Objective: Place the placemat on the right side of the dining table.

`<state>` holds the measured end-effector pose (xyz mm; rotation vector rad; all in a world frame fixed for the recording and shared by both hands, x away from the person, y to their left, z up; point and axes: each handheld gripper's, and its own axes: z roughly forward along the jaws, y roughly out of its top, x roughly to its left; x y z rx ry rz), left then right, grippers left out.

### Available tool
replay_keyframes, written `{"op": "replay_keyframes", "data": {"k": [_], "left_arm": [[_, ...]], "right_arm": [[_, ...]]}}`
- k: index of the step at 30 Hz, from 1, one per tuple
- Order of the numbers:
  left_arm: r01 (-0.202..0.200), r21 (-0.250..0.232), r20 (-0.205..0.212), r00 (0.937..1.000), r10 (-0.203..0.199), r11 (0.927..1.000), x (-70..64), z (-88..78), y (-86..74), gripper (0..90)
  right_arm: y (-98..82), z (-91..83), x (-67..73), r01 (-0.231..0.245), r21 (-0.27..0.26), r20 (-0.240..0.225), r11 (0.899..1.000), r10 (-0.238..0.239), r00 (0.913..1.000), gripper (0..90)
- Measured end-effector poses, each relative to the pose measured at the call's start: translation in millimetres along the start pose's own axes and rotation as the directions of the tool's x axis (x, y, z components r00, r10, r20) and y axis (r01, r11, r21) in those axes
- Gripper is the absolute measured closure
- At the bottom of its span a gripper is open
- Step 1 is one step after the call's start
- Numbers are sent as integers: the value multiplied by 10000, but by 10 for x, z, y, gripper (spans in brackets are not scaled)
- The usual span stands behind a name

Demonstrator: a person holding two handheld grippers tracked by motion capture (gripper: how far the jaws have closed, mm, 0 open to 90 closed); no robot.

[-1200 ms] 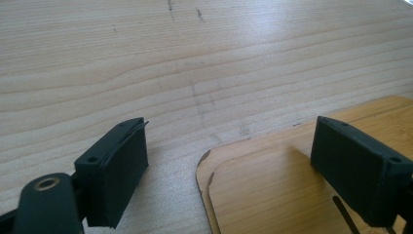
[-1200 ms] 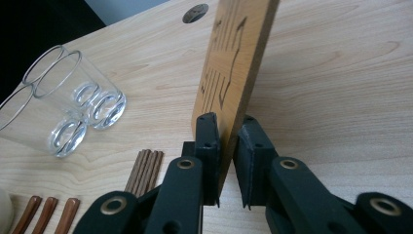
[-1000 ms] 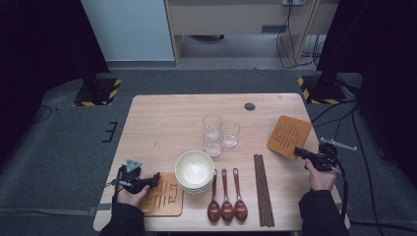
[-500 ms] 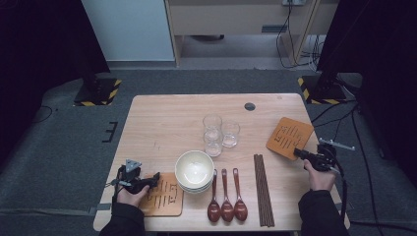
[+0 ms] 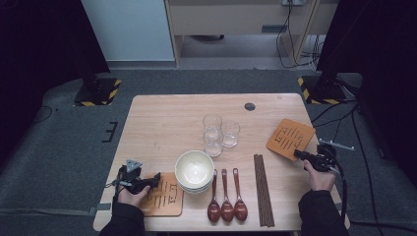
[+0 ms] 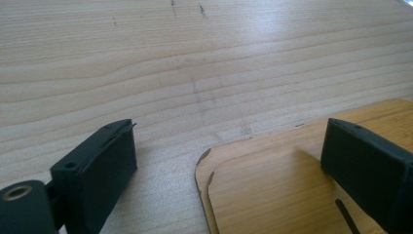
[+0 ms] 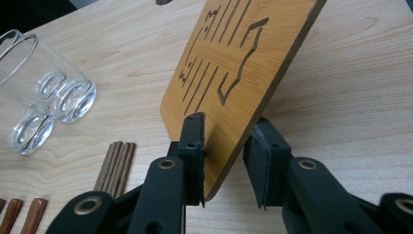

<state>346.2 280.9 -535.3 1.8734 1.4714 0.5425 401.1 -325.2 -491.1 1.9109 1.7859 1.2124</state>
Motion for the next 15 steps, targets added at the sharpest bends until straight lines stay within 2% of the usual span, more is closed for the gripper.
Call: {"op": "replay_keyframes", "data": {"k": [6, 15], "left_arm": [[10, 37, -1, 10000, -10, 10000, -6, 5, 1, 26], [29, 64, -39, 10000, -29, 10000, -8, 7, 1, 11]], "right_arm": [[-9, 19, -20, -52, 166, 147, 9998, 50, 9999, 679], [-21, 80, -41, 144, 456, 460, 9989, -165, 9988, 631]]}}
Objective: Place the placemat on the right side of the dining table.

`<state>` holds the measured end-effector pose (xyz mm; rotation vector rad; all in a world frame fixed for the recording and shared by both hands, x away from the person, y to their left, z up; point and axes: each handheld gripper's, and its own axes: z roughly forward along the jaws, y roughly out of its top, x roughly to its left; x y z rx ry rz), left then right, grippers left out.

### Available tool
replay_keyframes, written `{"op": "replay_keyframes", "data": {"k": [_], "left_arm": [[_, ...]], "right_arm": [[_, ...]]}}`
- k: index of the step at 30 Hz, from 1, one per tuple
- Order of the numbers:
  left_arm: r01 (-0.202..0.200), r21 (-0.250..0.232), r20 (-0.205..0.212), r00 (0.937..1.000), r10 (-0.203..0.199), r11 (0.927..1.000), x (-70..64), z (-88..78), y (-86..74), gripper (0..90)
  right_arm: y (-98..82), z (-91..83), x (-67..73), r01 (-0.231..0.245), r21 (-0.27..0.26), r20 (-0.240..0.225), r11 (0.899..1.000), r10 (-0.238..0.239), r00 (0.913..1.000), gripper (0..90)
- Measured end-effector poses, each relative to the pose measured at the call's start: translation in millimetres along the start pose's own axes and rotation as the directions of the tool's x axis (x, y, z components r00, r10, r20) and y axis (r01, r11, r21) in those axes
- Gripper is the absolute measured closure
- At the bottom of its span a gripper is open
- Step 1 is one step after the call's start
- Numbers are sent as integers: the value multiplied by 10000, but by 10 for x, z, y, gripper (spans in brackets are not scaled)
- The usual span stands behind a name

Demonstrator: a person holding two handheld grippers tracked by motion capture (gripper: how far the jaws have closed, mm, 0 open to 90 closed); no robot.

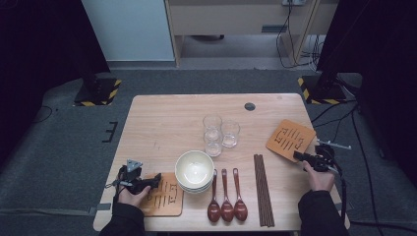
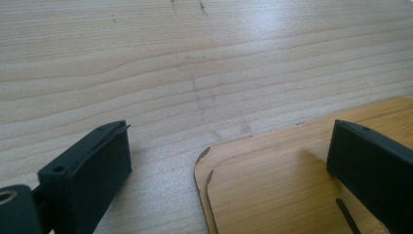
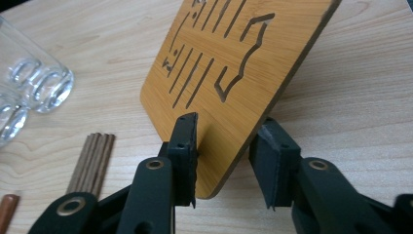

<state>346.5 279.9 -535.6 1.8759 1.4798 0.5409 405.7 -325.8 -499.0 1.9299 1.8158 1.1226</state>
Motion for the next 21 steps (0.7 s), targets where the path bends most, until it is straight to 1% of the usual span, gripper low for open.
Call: {"op": "replay_keyframes", "data": {"k": [8, 9, 12, 14, 16, 21], "left_arm": [[-15, 57, 5, 10000, 15, 10000, -2, 5, 2, 0], [-15, 59, 7, 10000, 15, 10000, -2, 5, 2, 0], [-10, 56, 8, 10000, 10, 10000, -2, 5, 2, 0], [-8, 52, 12, 10000, 8, 10000, -2, 5, 2, 0], [-7, 53, 12, 10000, 7, 10000, -2, 5, 2, 0], [-14, 56, 10, 10000, 14, 10000, -2, 5, 2, 0]], "right_arm": [[-2, 43, -20, 60, 252, 294, 9997, -67, 9995, 618], [-1, 46, -22, -26, 293, 297, 9996, 17, 9996, 618], [-1, 55, -36, -87, 335, 312, 9994, 77, 9995, 617], [-2, 61, -38, -54, 380, 399, 9993, 39, 9992, 612], [-7, 72, -44, 99, 445, 542, 9990, -123, 9985, 600], [-8, 89, -59, 57, 563, 623, 9984, -92, 9980, 600]]}}
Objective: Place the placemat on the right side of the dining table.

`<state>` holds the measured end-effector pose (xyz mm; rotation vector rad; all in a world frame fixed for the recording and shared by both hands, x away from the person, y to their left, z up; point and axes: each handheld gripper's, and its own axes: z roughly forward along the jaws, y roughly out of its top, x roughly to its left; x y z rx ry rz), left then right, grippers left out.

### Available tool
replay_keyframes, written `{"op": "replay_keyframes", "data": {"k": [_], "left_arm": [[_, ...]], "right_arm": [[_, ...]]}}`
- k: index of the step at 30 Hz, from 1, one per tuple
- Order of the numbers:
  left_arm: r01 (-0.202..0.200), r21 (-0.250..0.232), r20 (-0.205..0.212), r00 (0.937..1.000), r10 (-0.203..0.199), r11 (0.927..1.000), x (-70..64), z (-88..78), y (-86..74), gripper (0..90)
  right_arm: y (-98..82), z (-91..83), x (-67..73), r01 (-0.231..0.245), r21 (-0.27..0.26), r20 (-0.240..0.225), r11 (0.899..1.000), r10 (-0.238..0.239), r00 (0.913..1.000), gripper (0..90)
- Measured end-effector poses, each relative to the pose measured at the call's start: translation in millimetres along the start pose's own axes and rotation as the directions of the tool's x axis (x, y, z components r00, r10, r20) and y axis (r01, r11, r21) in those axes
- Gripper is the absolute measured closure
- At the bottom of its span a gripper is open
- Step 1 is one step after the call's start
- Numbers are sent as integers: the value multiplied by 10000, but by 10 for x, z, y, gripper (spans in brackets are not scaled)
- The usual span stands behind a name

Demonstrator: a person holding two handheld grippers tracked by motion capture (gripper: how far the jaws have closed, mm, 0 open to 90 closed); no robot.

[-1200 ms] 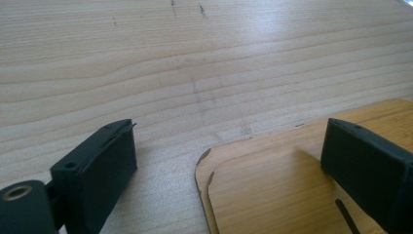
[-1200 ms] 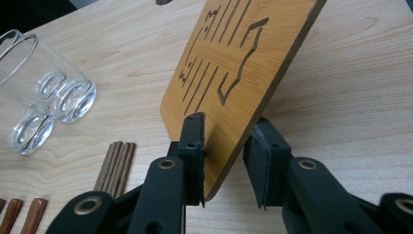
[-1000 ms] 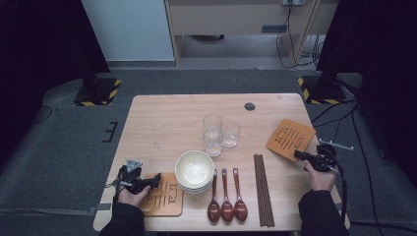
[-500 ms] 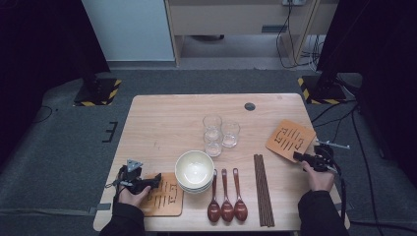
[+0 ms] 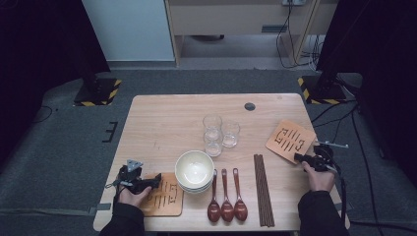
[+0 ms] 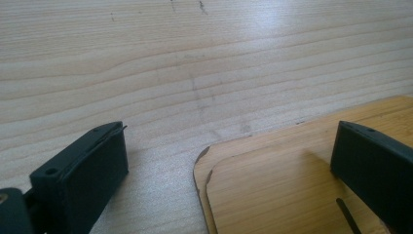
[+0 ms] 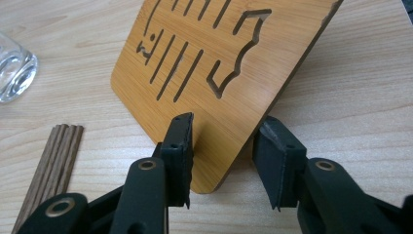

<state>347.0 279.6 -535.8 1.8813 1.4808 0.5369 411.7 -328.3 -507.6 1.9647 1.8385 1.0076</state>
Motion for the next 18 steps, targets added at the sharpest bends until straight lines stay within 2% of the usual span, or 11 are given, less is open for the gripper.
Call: {"op": "replay_keyframes", "data": {"k": [14, 18], "left_arm": [[-1, 1, 0, 10000, 1, 10000, 0, 0, 0, 0], [-8, 3, 4, 10000, 8, 10000, -1, -1, -1, 0]], "right_arm": [[-2, 53, -21, 98, 319, 346, 9994, -109, 9993, 583], [-3, 71, -13, 540, 336, 711, 9980, -563, 9959, 593]]}}
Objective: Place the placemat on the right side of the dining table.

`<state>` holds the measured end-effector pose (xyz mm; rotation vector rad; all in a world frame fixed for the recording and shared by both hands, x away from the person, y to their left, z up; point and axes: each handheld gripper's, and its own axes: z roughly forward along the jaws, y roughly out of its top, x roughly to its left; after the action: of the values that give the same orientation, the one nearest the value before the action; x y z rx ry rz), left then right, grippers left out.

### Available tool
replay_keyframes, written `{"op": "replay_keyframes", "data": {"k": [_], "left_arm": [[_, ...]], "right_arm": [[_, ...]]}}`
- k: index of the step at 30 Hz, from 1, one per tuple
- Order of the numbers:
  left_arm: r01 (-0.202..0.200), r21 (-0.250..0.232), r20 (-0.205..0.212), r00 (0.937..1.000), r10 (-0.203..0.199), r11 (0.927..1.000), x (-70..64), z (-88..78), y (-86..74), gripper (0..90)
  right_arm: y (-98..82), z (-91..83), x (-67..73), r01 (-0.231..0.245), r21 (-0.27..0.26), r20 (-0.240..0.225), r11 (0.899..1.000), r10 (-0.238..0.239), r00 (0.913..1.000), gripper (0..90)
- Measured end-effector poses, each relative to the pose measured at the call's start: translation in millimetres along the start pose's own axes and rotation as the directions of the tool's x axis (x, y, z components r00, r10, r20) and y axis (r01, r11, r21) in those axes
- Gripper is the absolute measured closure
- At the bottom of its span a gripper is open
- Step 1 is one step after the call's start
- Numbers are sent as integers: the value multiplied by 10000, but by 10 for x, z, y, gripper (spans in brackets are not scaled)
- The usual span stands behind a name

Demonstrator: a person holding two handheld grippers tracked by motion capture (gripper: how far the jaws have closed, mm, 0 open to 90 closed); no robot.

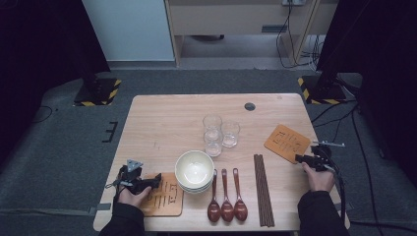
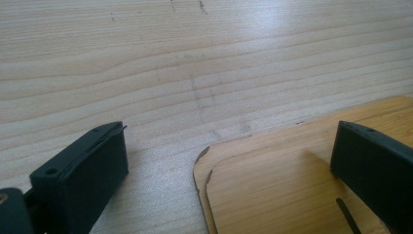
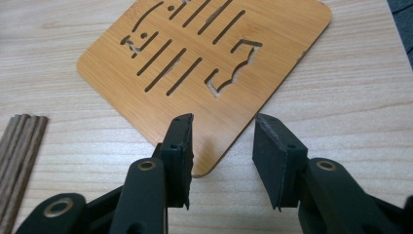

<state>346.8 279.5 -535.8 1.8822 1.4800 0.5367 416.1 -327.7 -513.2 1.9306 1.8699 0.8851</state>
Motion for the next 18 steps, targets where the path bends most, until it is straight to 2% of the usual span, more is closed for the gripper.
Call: {"op": "replay_keyframes", "data": {"k": [8, 15, 18], "left_arm": [[-9, 3, -1, 10000, 9, 10000, 0, 0, -1, 0], [-3, -1, 3, 10000, 3, 10000, 0, 0, -1, 0], [-2, -1, 4, 10000, 2, 10000, 0, 0, -1, 0]], "right_arm": [[11, 9, -12, 140, -347, 189, 9993, -134, 9997, 495], [31, 28, -10, 23, -602, 200, 9982, -11, 9998, 440], [63, 35, 24, 241, -713, 515, 9972, -205, 9985, 410]]}}
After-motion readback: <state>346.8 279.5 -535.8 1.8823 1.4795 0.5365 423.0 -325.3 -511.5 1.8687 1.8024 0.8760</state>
